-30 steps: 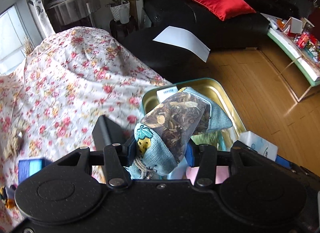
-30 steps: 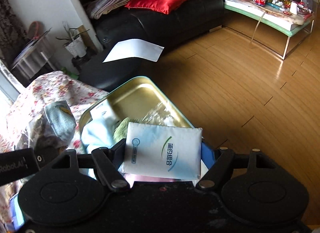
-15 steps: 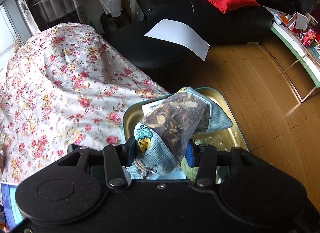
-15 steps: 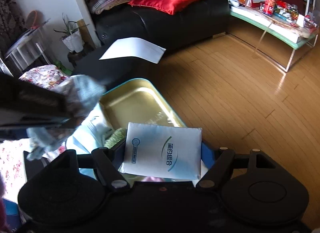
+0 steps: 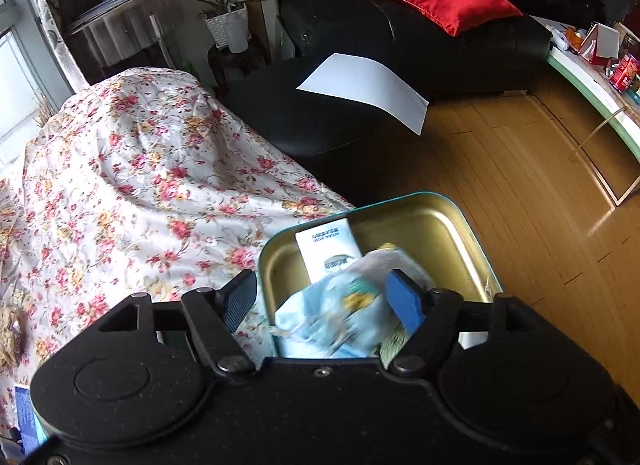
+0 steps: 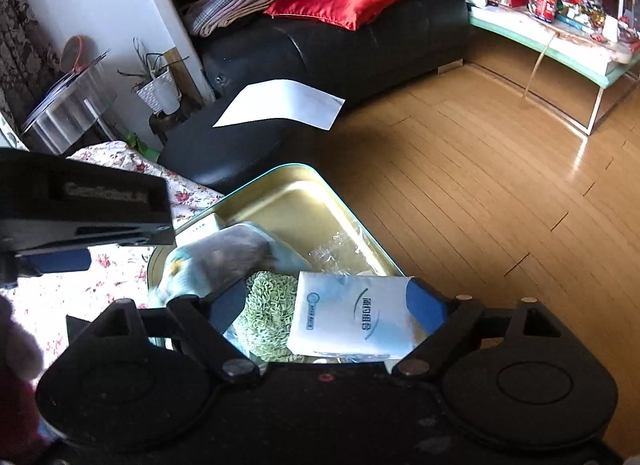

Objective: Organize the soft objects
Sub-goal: 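Lower the tissue pack and herb bag into the gold tray and open both tools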

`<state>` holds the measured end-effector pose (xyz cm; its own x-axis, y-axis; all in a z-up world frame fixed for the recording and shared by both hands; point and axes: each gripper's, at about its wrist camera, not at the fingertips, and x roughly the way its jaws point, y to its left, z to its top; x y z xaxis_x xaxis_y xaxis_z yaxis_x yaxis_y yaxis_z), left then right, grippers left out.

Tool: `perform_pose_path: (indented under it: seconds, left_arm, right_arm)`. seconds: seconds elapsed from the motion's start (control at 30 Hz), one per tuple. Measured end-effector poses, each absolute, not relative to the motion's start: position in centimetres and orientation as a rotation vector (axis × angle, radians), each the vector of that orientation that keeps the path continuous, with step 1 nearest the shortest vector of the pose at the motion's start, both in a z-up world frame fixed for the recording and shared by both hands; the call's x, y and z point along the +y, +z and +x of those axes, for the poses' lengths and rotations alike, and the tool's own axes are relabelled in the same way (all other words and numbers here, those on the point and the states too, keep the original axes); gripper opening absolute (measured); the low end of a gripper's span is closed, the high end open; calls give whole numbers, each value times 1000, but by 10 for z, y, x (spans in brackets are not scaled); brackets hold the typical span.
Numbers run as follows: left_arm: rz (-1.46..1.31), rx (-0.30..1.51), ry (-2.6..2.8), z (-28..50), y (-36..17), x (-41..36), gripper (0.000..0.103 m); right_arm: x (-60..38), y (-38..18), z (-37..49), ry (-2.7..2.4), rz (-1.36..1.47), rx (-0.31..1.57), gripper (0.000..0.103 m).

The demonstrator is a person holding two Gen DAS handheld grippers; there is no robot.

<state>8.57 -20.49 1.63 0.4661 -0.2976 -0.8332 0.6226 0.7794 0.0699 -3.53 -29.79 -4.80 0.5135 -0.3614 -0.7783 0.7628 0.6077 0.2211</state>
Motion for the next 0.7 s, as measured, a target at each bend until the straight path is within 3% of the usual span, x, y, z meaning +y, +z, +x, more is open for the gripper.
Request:
perform_pose_path:
  seconds: [0.7]
  left_arm:
    - [447,942,-477,44,28,-47,78]
  right_arm:
    - [-256,-46,-48,-703,452,787,88]
